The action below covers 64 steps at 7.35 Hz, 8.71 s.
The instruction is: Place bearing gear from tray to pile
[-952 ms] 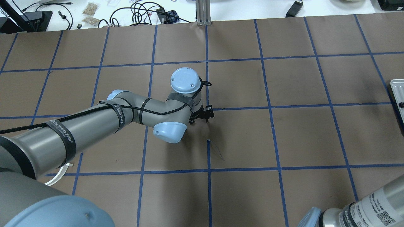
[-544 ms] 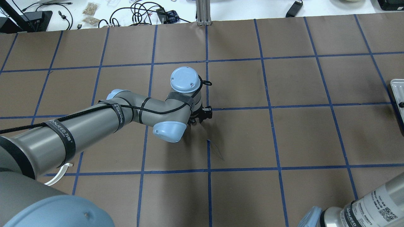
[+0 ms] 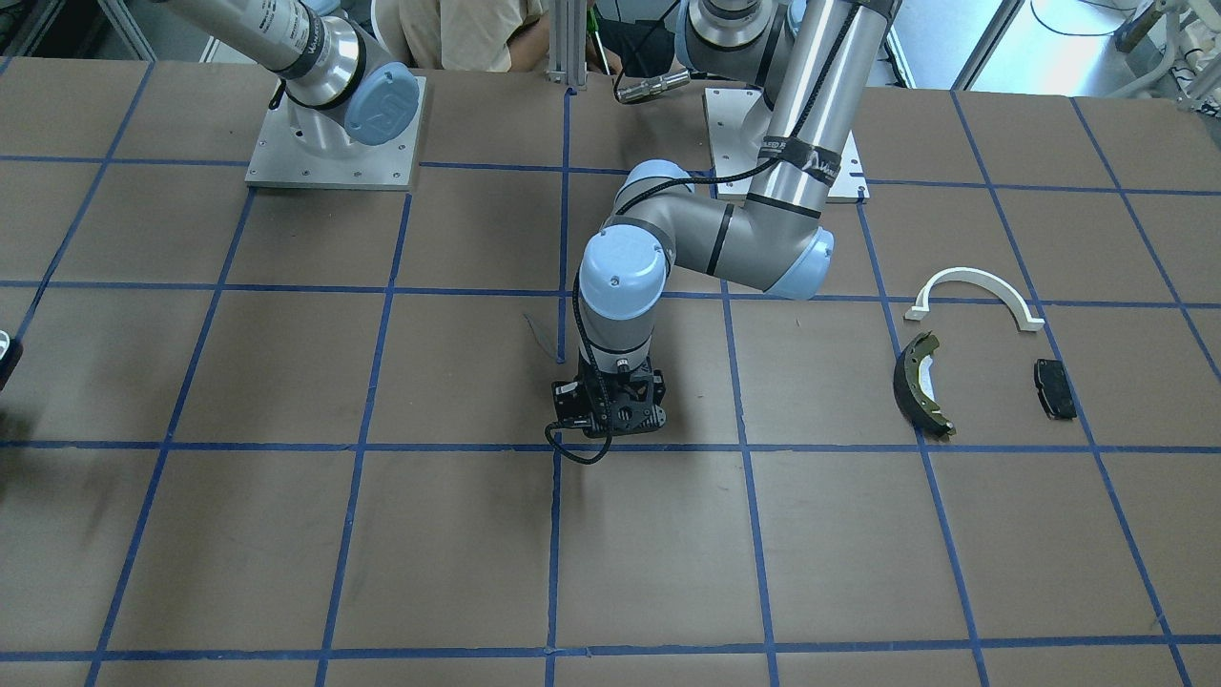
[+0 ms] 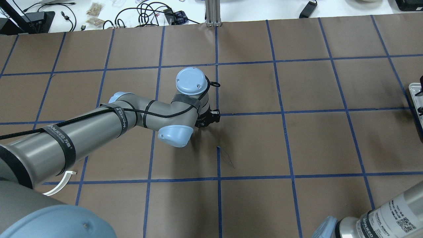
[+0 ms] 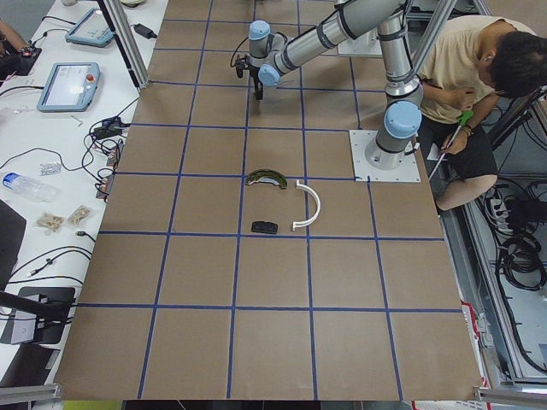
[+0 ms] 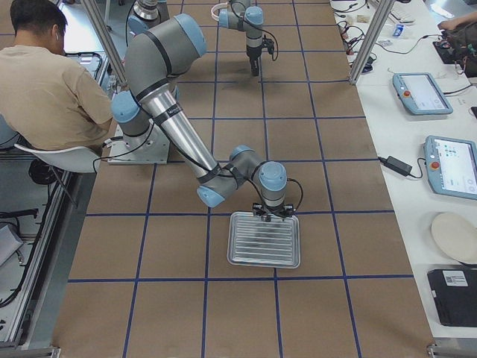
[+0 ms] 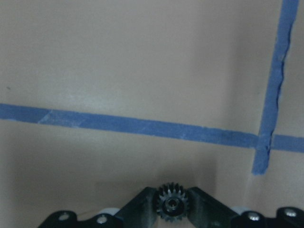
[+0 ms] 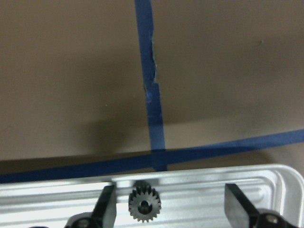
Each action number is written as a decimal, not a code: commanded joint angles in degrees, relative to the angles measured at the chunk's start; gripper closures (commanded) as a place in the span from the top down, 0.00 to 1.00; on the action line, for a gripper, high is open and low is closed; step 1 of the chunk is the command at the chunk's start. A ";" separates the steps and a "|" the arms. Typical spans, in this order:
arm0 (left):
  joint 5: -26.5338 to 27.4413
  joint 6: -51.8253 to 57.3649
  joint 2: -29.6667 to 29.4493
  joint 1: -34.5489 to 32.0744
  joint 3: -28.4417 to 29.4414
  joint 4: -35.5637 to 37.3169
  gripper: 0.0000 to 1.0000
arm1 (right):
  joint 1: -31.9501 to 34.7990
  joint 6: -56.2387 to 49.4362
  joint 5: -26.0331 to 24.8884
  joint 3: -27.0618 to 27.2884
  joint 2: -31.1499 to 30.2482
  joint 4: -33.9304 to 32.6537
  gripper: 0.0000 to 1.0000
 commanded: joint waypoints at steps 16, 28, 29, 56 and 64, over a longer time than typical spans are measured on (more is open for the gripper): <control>11.11 73.48 8.97 46.95 -4.84 -12.39 1.00 | 55.67 116.24 -6.47 9.61 -17.35 10.23 0.00; -0.64 23.55 9.33 18.61 -5.37 -14.68 1.00 | 59.99 136.78 -5.67 -4.36 -14.48 23.46 1.00; -0.93 16.86 7.76 12.65 -4.84 -10.07 1.00 | 54.63 133.78 -5.15 -4.89 -17.83 27.15 1.00; 11.11 67.85 8.46 52.21 -5.89 -7.12 0.00 | 48.07 135.33 -5.23 -8.58 -32.72 48.11 1.00; 8.58 66.81 9.92 50.22 -3.88 -8.07 1.00 | 48.07 135.24 -5.32 -8.32 -32.72 48.11 1.00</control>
